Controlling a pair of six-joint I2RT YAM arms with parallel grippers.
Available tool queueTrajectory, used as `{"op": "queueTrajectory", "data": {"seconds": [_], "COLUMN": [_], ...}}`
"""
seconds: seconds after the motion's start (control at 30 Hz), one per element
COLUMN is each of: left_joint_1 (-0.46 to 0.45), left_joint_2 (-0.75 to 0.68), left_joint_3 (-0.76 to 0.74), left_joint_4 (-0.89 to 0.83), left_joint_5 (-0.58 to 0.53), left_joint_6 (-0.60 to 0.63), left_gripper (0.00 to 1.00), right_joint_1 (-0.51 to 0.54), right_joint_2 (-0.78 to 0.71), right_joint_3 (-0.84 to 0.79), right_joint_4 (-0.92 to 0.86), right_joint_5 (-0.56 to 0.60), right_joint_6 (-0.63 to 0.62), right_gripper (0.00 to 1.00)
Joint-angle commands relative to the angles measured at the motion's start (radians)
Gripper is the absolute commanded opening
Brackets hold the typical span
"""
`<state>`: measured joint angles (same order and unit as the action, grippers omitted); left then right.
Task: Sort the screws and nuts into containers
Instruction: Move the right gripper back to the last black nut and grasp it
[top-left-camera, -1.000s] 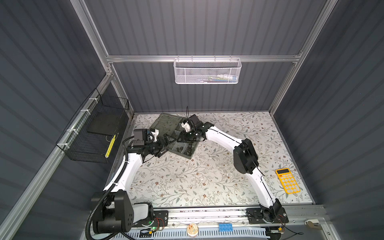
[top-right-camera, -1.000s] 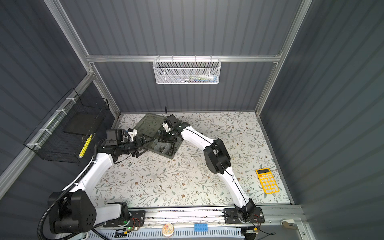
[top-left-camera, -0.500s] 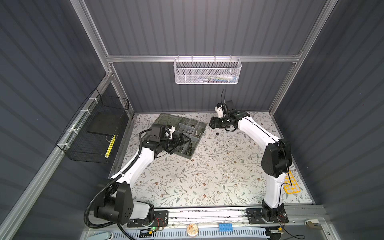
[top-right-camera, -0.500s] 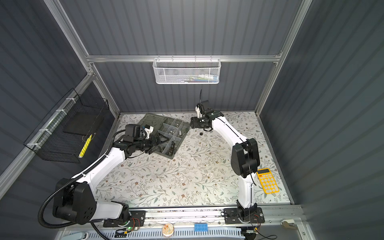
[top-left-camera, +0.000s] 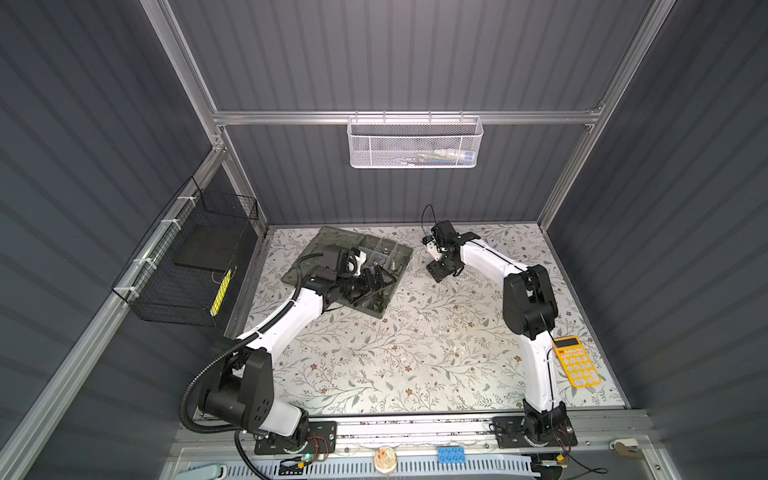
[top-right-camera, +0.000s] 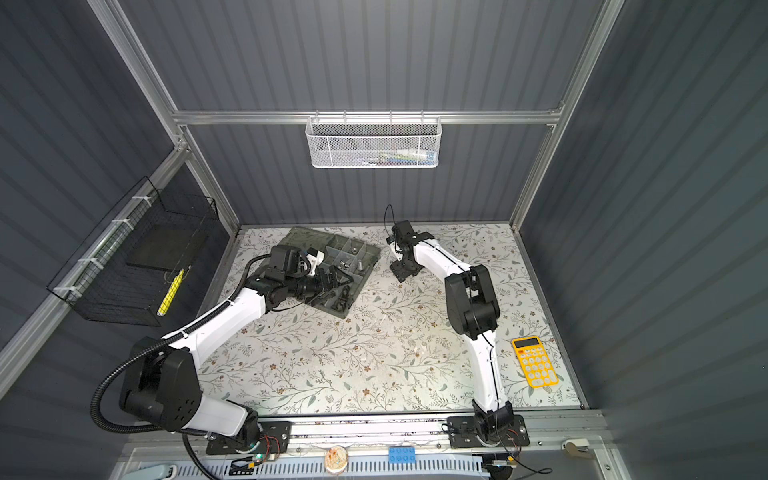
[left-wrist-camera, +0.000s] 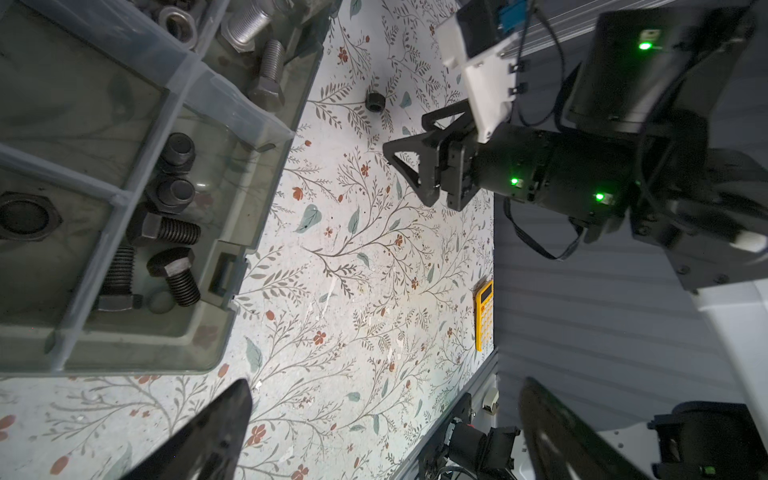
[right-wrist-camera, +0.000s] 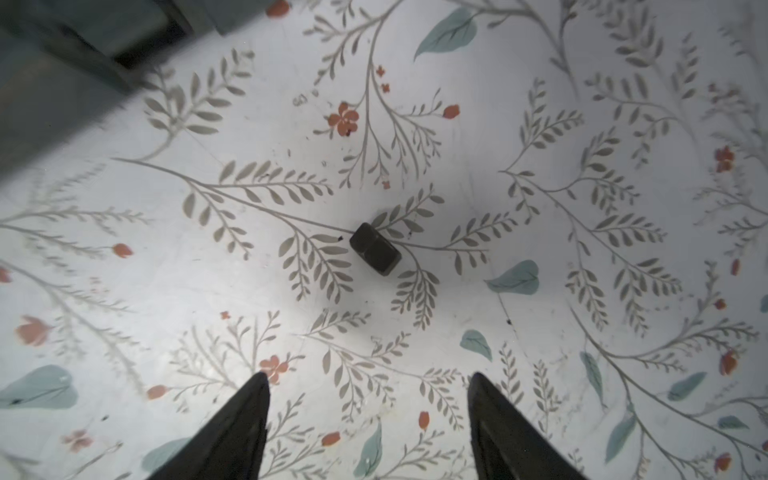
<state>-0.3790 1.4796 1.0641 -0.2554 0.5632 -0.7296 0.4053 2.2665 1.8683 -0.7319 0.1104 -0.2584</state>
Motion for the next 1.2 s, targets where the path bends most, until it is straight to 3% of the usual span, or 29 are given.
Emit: {"op": "queueTrajectory", "data": {"seconds": [0.0,0.53,1.17], "left_joint_1": [0.0,0.0,0.0], "left_joint_2": [0.014,0.055,0.059], "left_joint_3": [0.027,0.077,0.082], "left_joint_4": [-0.014,-0.065,-0.075], "left_joint_5": [-0.011,-0.031,-0.04], "left_joint_6": [0.004,0.024,0.027], "left_gripper": [1.0,1.0,1.0], "right_joint_1": [-0.008,-0.009,-0.032], "right_joint_2": [0.025,0.227,0.255], "right_joint_3": [0.084,0.349,0.377], "right_joint_4": [-0.043,-0.125,-0.174], "right_joint_5": [0.003,-0.079,-0.127], "right_joint_6": [-0.069,-0.082,-0.065], "right_gripper": [0.74,0.63,0.43]}}
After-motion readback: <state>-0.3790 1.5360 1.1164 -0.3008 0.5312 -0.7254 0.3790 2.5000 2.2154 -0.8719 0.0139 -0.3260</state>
